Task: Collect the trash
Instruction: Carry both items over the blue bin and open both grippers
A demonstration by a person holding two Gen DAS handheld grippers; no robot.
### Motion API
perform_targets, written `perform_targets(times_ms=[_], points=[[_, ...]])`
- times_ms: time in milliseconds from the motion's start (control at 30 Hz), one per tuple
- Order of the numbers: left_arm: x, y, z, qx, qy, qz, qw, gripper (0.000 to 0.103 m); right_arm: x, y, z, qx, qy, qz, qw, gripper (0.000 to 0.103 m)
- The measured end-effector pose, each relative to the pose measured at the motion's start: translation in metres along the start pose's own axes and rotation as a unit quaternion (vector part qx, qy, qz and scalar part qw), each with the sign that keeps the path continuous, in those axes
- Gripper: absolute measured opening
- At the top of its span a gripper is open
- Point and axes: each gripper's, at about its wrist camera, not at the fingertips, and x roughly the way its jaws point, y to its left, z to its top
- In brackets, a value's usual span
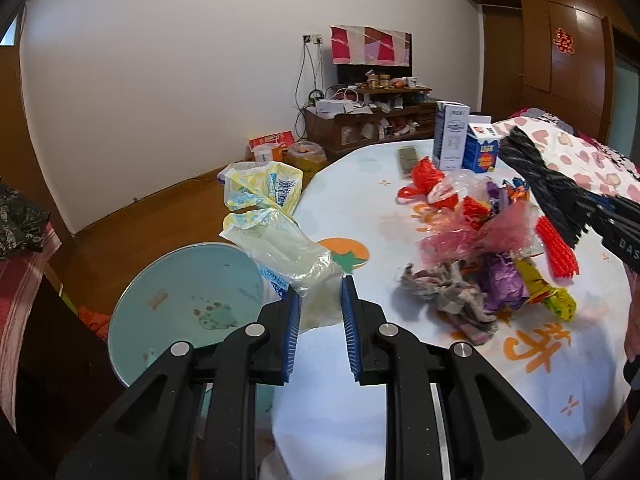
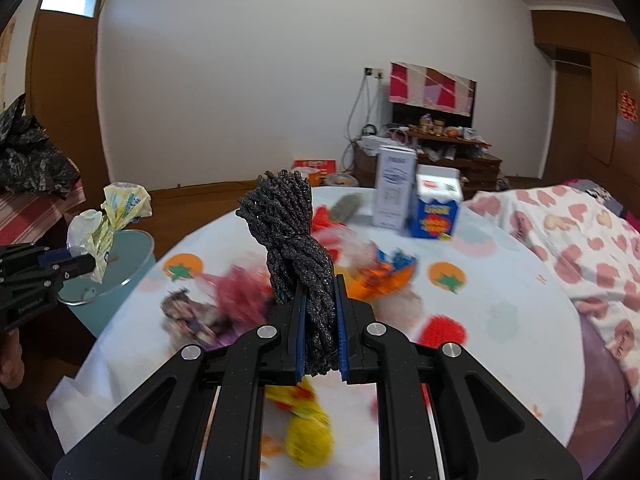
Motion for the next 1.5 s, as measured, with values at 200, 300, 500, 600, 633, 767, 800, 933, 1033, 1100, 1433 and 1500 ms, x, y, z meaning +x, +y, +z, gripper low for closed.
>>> perform_targets(times_ms=[200,300,500,600,633,767,800,933,1033,1100,1433,1500], points=[[0.001,0.018,-0.002,-0.007,0.006,0.015,0.9998,0.02,0.016,0.027,0.016,-0.016,-0.001,0.018,1.0,0.013],[0.0,0.026,-0.002,-0.01,0.005,0.022,0.9997,0.02,0.024,0.038,0.022,-0.022,0.001,0.026,0.999,0.013],[-0.001,0.045,-0.001,-0.022,0.004,0.038,0.999,0.021,0.041,0.061,0.033,-0.036,0.004,0.039,0.999,0.013],[-0.001,0.057,-0.001,-0.031,0.008,0.047,0.9984,0.021,0.05,0.073,0.038,-0.043,0.006,0.045,0.998,0.013],[0.0,0.061,-0.001,-0.033,0.01,0.05,0.9981,0.021,0.053,0.078,0.04,-0.046,0.006,0.048,0.998,0.013],[0.004,0.075,-0.003,-0.044,0.021,0.063,0.9968,0.021,0.064,0.095,0.045,-0.057,0.012,0.057,0.997,0.013],[0.006,0.079,-0.003,-0.046,0.023,0.065,0.9965,0.021,0.068,0.101,0.045,-0.06,0.014,0.059,0.996,0.013],[0.008,0.093,-0.005,-0.057,0.027,0.072,0.9954,0.021,0.08,0.118,0.047,-0.071,0.021,0.069,0.995,0.013],[0.009,0.102,-0.006,-0.064,0.029,0.078,0.9945,0.021,0.087,0.13,0.048,-0.079,0.023,0.075,0.994,0.013],[0.009,0.107,-0.007,-0.066,0.03,0.083,0.9939,0.021,0.091,0.137,0.049,-0.083,0.024,0.079,0.993,0.013],[0.007,0.135,-0.009,-0.095,0.028,0.106,0.9894,0.021,0.108,0.167,0.049,-0.105,0.028,0.097,0.989,0.013],[0.006,0.14,-0.009,-0.101,0.027,0.11,0.9885,0.021,0.111,0.172,0.049,-0.11,0.029,0.1,0.988,0.013]])
